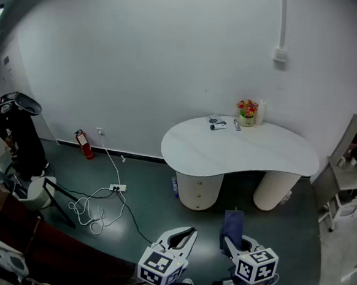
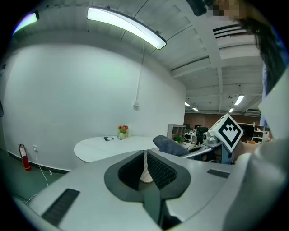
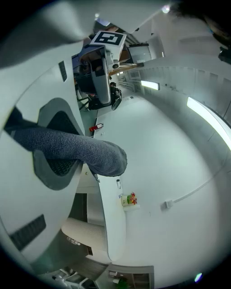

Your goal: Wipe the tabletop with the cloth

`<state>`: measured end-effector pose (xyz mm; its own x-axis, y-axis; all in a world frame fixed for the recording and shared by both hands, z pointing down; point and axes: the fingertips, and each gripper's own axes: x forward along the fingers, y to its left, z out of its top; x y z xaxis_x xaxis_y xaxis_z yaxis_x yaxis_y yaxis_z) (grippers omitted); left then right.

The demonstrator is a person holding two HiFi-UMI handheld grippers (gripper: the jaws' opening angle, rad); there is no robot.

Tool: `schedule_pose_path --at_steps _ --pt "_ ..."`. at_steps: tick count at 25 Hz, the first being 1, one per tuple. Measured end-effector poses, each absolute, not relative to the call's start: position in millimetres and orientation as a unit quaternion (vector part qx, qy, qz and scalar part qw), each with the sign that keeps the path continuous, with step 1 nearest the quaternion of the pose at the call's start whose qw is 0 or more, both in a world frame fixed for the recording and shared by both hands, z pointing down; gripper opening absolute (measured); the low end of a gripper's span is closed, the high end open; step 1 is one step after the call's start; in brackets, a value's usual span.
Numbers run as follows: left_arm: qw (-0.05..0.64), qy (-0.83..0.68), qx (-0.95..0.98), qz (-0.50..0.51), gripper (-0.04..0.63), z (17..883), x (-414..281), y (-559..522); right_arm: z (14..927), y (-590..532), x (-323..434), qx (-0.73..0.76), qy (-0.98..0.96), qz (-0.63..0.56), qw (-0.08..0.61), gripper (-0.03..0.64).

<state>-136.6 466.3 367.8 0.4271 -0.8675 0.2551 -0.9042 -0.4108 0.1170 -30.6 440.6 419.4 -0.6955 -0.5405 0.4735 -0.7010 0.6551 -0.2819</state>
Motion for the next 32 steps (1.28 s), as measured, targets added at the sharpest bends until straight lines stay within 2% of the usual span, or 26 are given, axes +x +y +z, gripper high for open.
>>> schedule_pose_path --at_steps 9,17,25,32 --pt "0.116 -0.523 0.841 0.076 0.02 373 -140 456 416 434 -39 0.355 -0.892 0.228 0.164 0.071" --pt "0.118 -0.514 0.846 0.072 0.02 373 -125 425 408 406 -17 0.366 -0.888 0.228 0.162 0.071" --pt "0.091 -0.543 0.832 0.065 0.02 356 -120 356 407 323 7 0.362 -0.892 0.219 0.16 0.071" --pt "0.094 -0.571 0.813 0.062 0.02 351 -102 285 404 237 17 0.327 -0.905 0.212 0.17 0.071"
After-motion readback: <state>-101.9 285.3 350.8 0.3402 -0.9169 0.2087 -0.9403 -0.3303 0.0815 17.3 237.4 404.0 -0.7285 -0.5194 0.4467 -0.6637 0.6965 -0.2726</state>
